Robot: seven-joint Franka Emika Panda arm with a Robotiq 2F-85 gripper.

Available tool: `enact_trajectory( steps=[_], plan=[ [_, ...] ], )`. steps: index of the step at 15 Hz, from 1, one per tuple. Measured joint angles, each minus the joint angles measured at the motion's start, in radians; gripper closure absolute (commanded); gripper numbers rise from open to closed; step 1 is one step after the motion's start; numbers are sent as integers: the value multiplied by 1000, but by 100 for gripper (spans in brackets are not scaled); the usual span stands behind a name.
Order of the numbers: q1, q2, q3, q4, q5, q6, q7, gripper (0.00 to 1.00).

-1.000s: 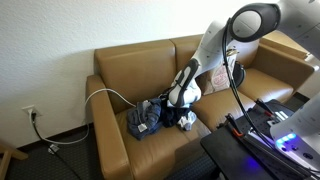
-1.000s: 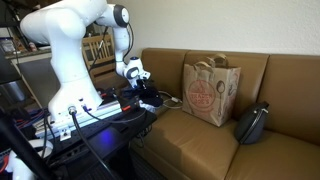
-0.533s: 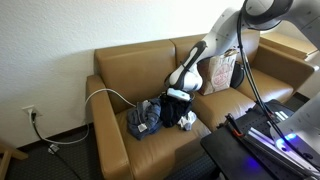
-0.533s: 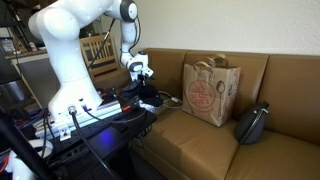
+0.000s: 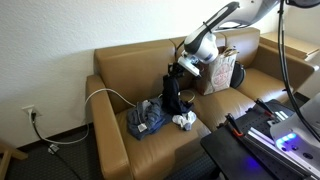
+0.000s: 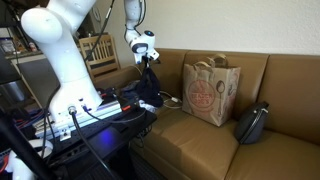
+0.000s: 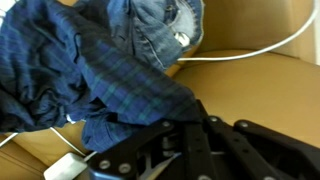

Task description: Place the white fabric and the black fabric in the bag

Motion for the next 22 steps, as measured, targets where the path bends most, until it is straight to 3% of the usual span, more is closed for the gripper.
enact_trajectory(
  steps=[6, 8, 10, 12, 15, 22],
  plan=[
    [-440, -83, 455, -130, -18, 214, -37, 98],
    [-554, -118, 563, -175, -46, 253, -16, 98],
    [-595, -152, 593, -202, -48, 255, -7, 100],
    [-591, -156, 589, -204, -67, 262, 16, 100],
    [-606, -165, 597, -198, -106, 371, 50, 100],
    [-882, -349, 763, -85, -120, 361, 181, 100]
  ],
)
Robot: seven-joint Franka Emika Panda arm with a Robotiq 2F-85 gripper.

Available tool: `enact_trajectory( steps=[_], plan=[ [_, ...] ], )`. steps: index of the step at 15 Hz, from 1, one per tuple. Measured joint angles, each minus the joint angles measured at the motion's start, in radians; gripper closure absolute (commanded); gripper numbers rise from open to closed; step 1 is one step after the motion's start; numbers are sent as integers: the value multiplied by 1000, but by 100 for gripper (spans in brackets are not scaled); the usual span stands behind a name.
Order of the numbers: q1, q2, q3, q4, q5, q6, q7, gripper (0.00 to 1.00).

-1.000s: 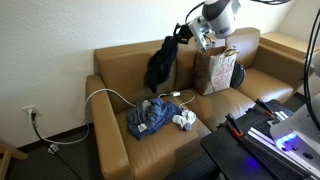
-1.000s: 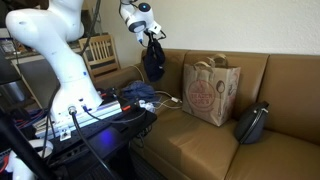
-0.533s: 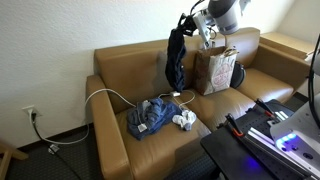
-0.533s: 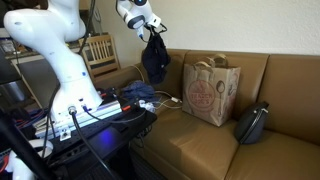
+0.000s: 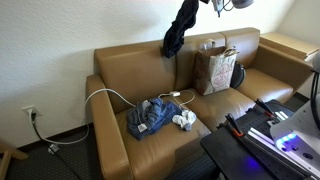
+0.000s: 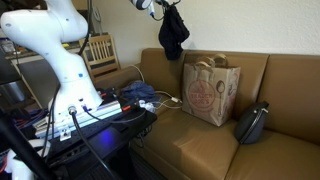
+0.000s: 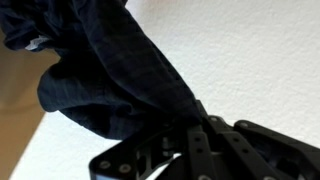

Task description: Place the white fabric and the black fabric in the bag

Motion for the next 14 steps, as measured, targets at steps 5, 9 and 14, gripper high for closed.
enact_trajectory(
  steps=[5, 9, 14],
  plan=[
    [-204, -172, 118, 40, 92, -1, 48, 100],
    [-324, -355, 180, 63, 185, -1, 124, 100],
    [-373, -594, 166, 78, 263, -3, 330, 98]
  ],
)
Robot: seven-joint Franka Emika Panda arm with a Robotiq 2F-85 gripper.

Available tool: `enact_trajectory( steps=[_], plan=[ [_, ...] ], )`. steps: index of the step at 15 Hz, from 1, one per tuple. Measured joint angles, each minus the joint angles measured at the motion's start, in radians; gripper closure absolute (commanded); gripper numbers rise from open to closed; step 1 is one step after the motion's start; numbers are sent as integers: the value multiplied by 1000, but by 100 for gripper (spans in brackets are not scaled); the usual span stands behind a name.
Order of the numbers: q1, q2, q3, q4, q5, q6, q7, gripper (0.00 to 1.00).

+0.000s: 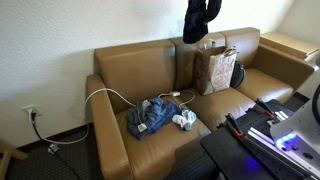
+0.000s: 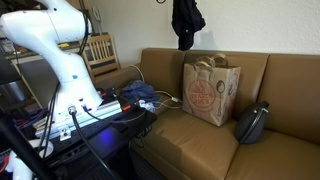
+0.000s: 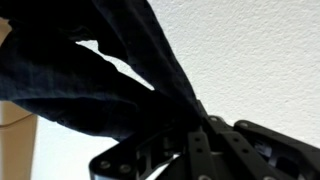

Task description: Place the white fabric and the black fabric in the bag

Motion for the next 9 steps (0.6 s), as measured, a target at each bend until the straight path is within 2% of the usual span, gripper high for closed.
enact_trajectory(
  steps=[6, 9],
  plan=[
    [0, -54, -9, -2, 10, -8, 35, 100],
    [-14, -120, -35, 4, 21, -8, 47, 100]
  ],
)
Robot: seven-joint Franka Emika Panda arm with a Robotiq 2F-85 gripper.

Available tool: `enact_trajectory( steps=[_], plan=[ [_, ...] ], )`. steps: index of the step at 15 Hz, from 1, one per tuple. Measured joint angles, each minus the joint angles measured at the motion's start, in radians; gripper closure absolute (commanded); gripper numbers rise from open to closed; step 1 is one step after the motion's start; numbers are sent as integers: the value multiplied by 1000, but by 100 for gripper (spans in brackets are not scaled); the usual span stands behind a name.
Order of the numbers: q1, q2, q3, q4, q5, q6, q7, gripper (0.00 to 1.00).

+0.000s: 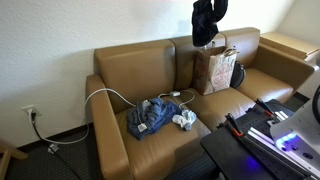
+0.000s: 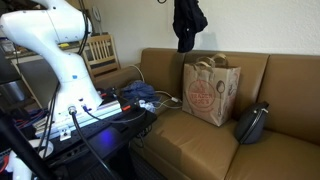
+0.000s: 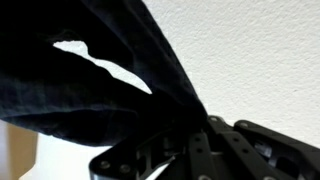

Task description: Place the white fabric and the black fabric in the bag

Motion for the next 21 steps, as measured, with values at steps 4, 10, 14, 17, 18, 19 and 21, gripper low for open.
enact_trajectory(
  steps=[4, 10, 14, 17, 18, 19, 21],
  plan=[
    [-83, -125, -26, 16, 1, 0, 33, 100],
    [-398, -239, 102, 1, -16, -8, 193, 100],
    [-573, -288, 232, -17, -37, -10, 313, 100],
    [-672, -330, 330, -19, -75, -10, 412, 100],
    [-699, -348, 360, -17, -95, -10, 447, 100],
    [-724, -369, 387, -12, -117, -10, 481, 100],
    [-777, -409, 443, 12, -187, -9, 538, 100]
  ],
)
